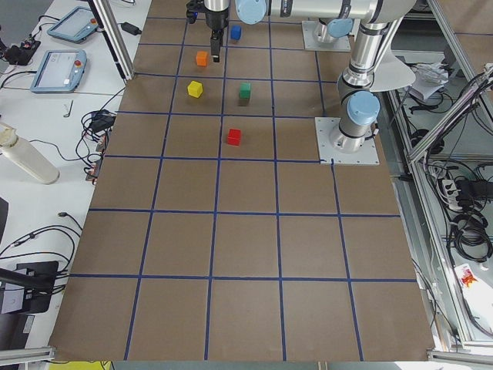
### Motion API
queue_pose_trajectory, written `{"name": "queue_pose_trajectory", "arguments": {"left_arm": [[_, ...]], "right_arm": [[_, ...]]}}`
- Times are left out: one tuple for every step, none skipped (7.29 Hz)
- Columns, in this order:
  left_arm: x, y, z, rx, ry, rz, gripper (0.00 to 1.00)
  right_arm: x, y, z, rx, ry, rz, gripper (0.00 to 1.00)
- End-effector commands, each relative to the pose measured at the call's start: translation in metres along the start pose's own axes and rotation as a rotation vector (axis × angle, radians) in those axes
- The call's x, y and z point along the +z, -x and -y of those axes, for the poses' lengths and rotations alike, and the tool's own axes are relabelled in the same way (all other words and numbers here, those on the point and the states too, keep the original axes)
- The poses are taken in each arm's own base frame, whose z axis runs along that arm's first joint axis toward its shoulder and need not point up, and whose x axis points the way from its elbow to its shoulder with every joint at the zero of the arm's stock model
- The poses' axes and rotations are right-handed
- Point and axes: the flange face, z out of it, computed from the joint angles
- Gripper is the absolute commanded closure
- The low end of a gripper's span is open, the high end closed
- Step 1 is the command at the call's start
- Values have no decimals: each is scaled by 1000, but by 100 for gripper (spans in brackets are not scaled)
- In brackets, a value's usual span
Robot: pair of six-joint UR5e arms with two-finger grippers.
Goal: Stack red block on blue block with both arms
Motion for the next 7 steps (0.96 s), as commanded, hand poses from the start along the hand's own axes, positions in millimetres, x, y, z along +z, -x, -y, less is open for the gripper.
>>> {"name": "queue_pose_trajectory", "arguments": {"left_arm": [[1, 0, 0, 0, 1, 0, 0], [1, 0, 0, 0, 1, 0, 0], [1, 0, -1, 2, 1, 2, 0], [5, 1, 0, 0, 9, 1, 0], [24, 14, 2, -1, 50, 35, 0], [53, 52, 3, -27, 97, 49, 0], [80, 93, 3, -20, 96, 45, 0]], "right_arm": [[0, 0, 0, 0, 1, 0, 0], [0, 0, 0, 0, 1, 0, 0], [0, 0, 0, 0, 1, 0, 0], [0, 0, 0, 0, 1, 0, 0], [1, 0, 0, 0, 2, 0, 0], [1, 0, 0, 0, 2, 0, 0], [1, 0, 0, 0, 2, 0, 0]]}}
